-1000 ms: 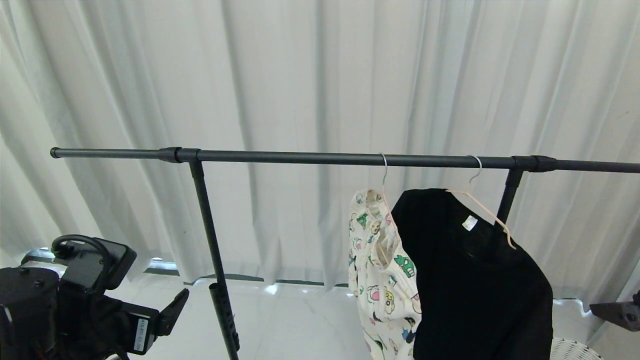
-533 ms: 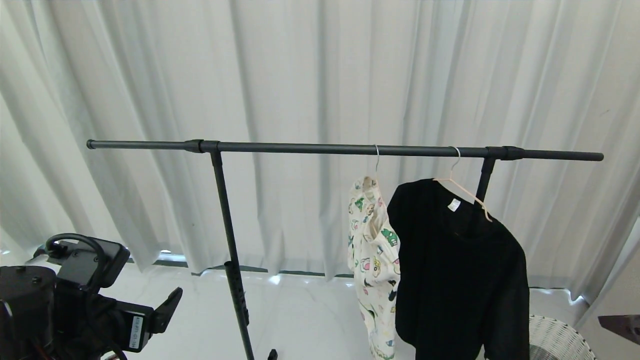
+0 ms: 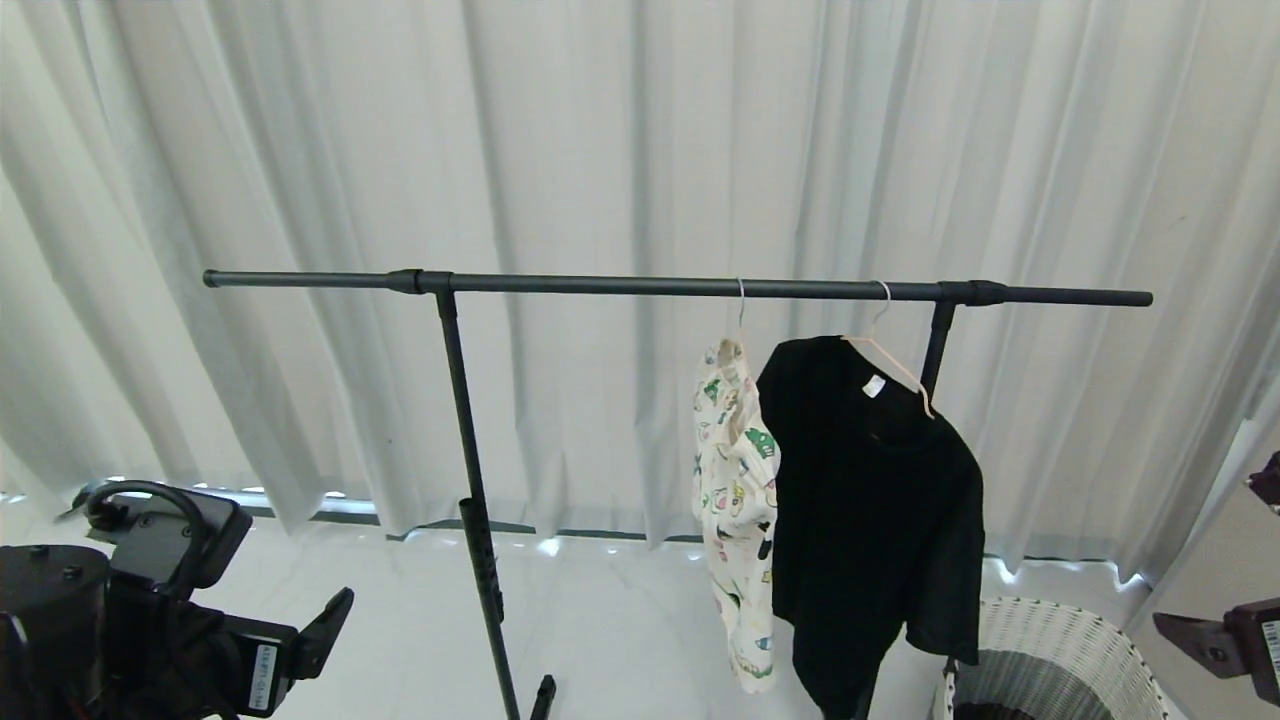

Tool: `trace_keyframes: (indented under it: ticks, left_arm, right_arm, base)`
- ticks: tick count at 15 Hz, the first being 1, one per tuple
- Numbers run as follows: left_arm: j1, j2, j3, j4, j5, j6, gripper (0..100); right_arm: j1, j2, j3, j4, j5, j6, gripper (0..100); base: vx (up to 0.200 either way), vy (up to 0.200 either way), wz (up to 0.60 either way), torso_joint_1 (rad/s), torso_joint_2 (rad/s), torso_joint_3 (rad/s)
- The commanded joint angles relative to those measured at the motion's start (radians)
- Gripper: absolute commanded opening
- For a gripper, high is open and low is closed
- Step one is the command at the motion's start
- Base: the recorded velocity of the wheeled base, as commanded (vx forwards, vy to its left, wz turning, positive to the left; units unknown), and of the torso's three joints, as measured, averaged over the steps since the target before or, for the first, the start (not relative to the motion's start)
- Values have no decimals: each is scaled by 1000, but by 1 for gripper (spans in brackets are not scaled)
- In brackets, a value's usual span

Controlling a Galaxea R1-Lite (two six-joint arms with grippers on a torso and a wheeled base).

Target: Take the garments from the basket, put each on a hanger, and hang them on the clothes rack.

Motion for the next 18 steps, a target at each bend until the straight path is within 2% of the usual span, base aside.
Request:
trace_keyframes:
  ticks: [1, 3, 5, 10, 12, 14, 16, 18]
  left_arm:
    - [4, 4, 1, 0, 0, 0, 100]
    - [6, 7, 1, 0, 0, 0, 100]
    - [4, 7, 3, 1, 0, 0, 100]
    - [6, 4, 18, 1, 0, 0, 100]
    - [15, 3, 16, 1, 0, 0, 100]
    - [20, 3, 16, 1, 0, 0, 100]
    - [20, 3, 16, 1, 0, 2, 100]
    - [20, 3, 16, 1, 0, 2, 100]
  right_arm:
    - [-17, 13, 141, -159, 1, -61, 100]
    - [-49, 16, 224, -291, 1, -116, 100]
    - [-55, 14, 233, -314, 5, -122, 100]
    - [-57, 18, 285, -380, -1, -178, 100]
    - [-57, 5, 359, -441, -59, -244, 100]
    - [-55, -12, 422, -521, -62, -299, 100]
    - [-53, -5, 434, -536, -61, -299, 100]
    - [-43, 7, 431, -538, -61, -300, 100]
  base:
    - [0, 0, -600, -115, 295, 163]
    - [0, 0, -600, -193, 449, 239]
    - [0, 0, -600, -232, 510, 271]
    - [0, 0, 0, -147, 329, 174]
    - [0, 0, 0, -6, 25, 16]
    - [0, 0, 0, 0, 0, 0]
    - [0, 0, 0, 0, 0, 0]
    - [0, 0, 600, 2, 2, 5]
